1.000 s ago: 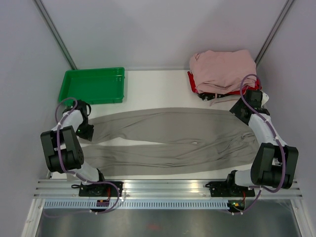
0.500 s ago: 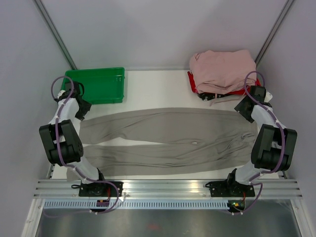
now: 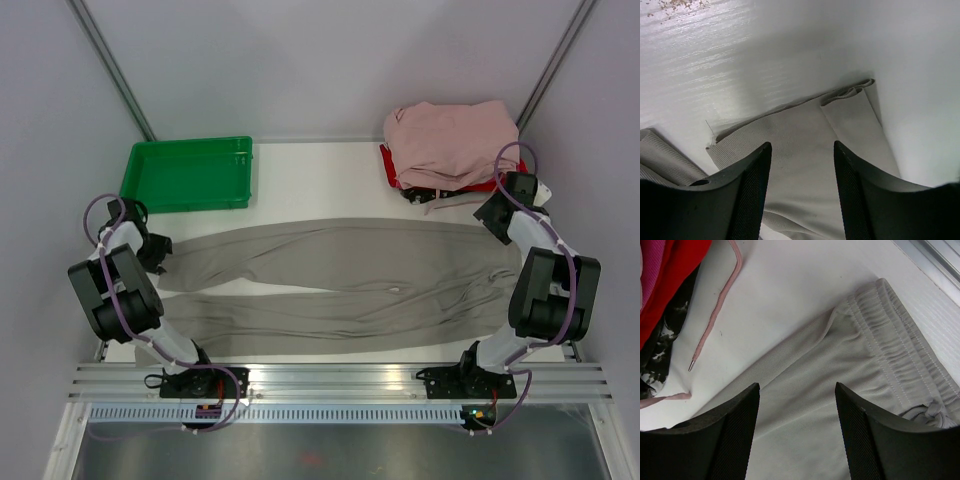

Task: Fold and stack the trousers
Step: Flatten the trousers out

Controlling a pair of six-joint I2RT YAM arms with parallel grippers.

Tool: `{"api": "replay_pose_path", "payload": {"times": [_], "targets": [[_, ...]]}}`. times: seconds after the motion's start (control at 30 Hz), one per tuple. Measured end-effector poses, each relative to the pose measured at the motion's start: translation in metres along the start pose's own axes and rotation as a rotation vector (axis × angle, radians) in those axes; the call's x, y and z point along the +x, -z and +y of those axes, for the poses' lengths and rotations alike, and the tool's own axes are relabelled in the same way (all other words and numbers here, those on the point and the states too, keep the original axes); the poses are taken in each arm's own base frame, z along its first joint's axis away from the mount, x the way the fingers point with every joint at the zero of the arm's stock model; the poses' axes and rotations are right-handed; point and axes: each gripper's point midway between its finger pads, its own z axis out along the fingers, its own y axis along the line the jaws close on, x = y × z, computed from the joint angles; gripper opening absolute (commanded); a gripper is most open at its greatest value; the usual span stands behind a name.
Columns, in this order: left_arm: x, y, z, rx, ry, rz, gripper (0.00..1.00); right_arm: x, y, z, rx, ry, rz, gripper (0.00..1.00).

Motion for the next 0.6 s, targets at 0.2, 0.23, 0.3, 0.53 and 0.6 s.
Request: {"api": "replay_pose_path", "payload": {"times": [0.2, 0.23, 0.3, 0.53, 0.6], "targets": [[-0.01, 0.006, -0.014, 0.082, 0.016, -0.043, 0.56, 0.003, -0.007, 0.002, -0.008, -0.001, 0.008, 0.69], [-0.011, 0.005, -0.016, 0.091, 0.018, -0.049, 0.55, 0.004, -0.008, 0.002, -0.008, 0.0, 0.011, 0.69], [-0.012, 0.004, -0.017, 0.098, 0.024, -0.054, 0.52, 0.005, -0.01, 0.002, -0.004, 0.001, 0.017, 0.69], [-0.018, 0.003, -0.022, 0.123, 0.041, -0.077, 0.45, -0.002, -0.012, 0.006, -0.003, 0.011, 0.017, 0.68], [-0.019, 0.002, -0.023, 0.125, 0.043, -0.08, 0.45, -0.004, -0.013, 0.007, -0.003, 0.014, 0.016, 0.68]]}}
